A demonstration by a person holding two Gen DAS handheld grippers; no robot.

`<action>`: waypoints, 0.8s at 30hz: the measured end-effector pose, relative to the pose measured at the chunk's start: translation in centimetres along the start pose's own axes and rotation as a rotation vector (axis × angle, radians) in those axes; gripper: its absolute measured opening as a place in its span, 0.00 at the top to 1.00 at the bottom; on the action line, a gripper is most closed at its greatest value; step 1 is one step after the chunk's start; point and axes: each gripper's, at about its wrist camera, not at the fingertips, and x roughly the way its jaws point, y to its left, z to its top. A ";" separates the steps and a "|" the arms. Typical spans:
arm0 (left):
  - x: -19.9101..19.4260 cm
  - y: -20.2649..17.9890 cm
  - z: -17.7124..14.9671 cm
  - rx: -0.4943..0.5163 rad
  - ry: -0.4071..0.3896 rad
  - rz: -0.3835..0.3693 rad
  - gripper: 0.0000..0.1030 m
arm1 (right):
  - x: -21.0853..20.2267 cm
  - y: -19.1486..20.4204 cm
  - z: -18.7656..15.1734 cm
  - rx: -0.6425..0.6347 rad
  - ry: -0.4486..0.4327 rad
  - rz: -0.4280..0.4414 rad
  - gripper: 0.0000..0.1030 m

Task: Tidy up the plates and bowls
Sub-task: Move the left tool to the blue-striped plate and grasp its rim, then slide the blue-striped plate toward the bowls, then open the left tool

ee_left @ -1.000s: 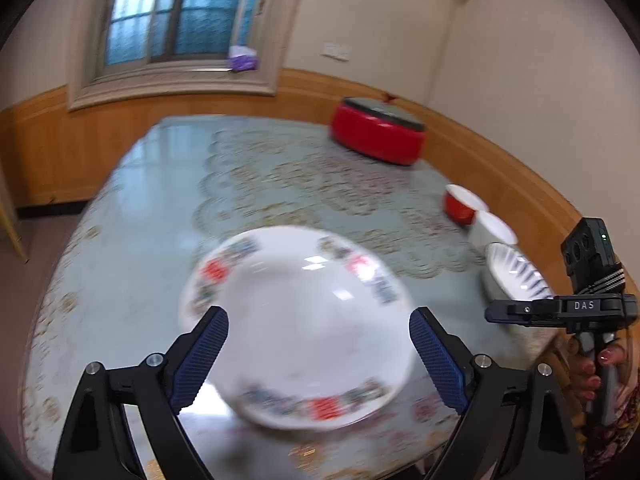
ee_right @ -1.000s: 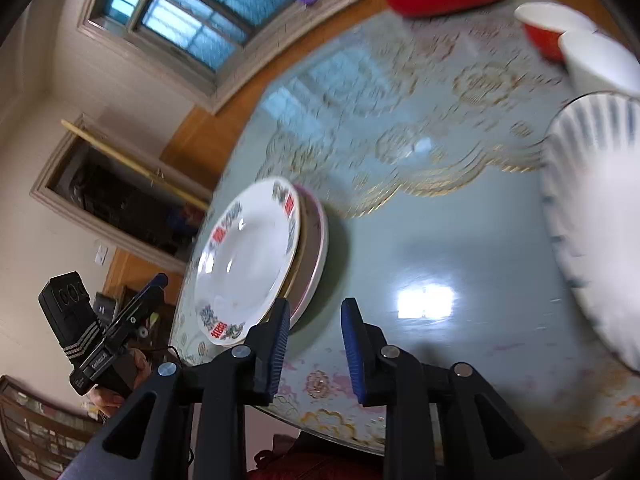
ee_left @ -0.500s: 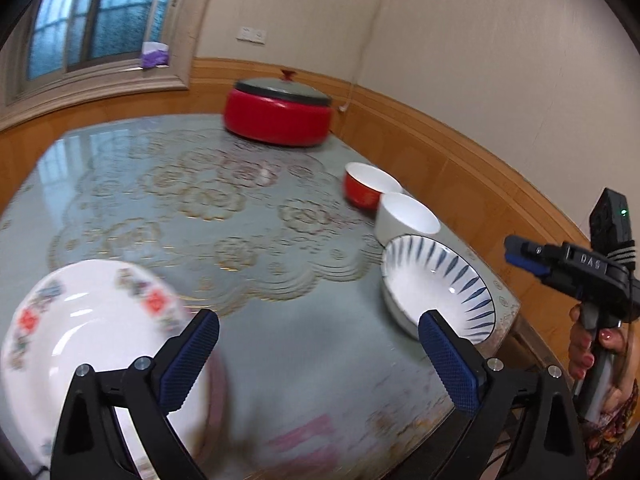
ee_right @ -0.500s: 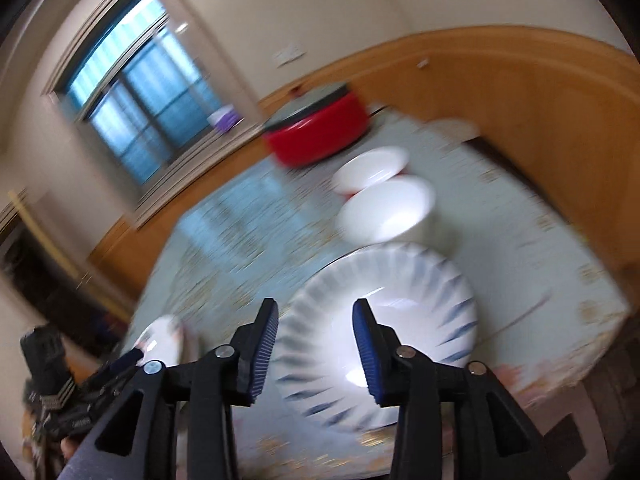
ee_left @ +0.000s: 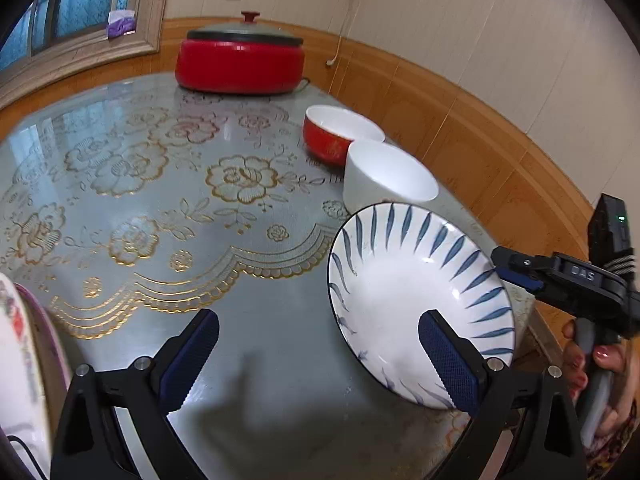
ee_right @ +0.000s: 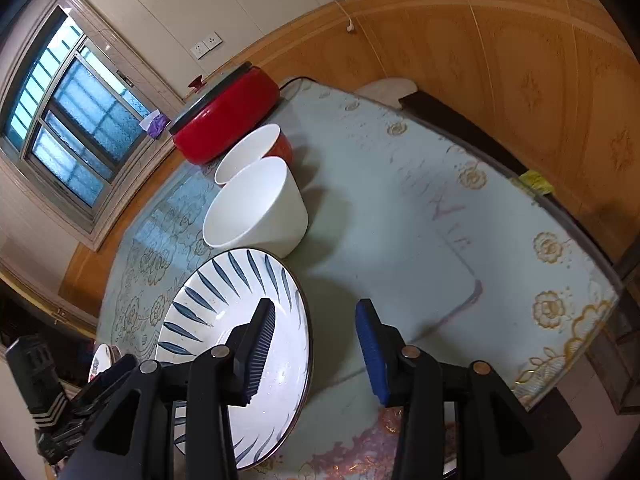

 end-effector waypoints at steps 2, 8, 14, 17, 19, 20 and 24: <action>1.1 0.0 0.1 -0.010 0.025 0.002 0.04 | 0.2 -0.2 -0.2 0.007 0.011 0.000 0.59; 3.1 -0.6 0.3 0.002 0.072 -0.009 0.30 | 1.6 0.1 -0.9 -0.002 0.050 0.020 0.60; 4.5 -0.8 0.1 0.014 0.097 0.020 0.50 | 2.8 0.1 -1.7 0.003 0.073 0.050 0.80; 4.8 -0.6 -0.1 0.021 0.103 0.012 0.65 | 3.6 0.3 -2.1 -0.006 0.087 0.075 0.86; 4.8 -0.6 -0.1 0.029 0.096 0.002 0.73 | 4.2 0.5 -2.5 -0.004 0.110 0.091 0.87; 4.8 -0.6 -0.2 0.038 0.090 0.005 0.75 | 4.5 0.7 -2.7 -0.005 0.118 0.090 0.87; 4.2 -0.3 -0.6 0.059 0.072 0.024 0.81 | 5.3 1.8 -3.2 -0.024 0.128 0.098 0.89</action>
